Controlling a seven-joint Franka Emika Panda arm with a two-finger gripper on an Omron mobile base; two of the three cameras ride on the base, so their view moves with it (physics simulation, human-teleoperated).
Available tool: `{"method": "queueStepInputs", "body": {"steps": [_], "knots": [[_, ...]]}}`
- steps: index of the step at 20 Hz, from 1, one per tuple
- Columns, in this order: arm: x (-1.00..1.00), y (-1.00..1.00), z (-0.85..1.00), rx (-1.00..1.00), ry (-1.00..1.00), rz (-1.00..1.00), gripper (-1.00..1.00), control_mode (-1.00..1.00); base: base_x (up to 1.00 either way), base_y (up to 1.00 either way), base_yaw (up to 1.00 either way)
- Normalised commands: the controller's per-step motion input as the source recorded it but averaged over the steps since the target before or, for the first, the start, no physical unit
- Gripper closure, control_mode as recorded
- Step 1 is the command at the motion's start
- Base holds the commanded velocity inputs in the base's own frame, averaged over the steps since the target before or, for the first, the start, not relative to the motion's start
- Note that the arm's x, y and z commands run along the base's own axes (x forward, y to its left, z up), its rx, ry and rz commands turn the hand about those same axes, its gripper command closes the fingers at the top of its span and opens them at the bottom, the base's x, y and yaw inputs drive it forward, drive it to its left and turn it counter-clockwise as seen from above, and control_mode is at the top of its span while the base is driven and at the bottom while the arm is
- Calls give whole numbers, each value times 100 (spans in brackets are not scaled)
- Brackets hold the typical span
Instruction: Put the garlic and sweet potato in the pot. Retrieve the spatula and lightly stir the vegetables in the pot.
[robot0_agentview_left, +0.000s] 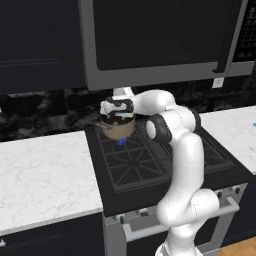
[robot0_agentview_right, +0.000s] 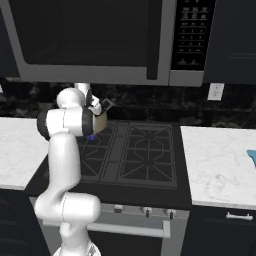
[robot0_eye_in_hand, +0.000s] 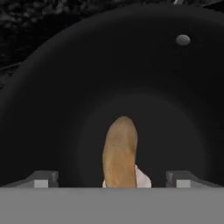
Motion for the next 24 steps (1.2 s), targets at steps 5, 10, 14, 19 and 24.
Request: {"method": "queueStepInputs", "body": {"steps": [5,10,14,19,24], "knots": [[-57,0,23,0,-35,0,-100,-100,0,0,0],[-60,0,30,3,-30,0,-100,-100,0,0,0],[-53,-3,70,8,-30,0,-100,-100,0,0,0],[-50,-1,82,7,-26,0,-100,-100,0,0,0],[-61,-9,89,8,-21,0,-100,-100,0,0,0]]}}
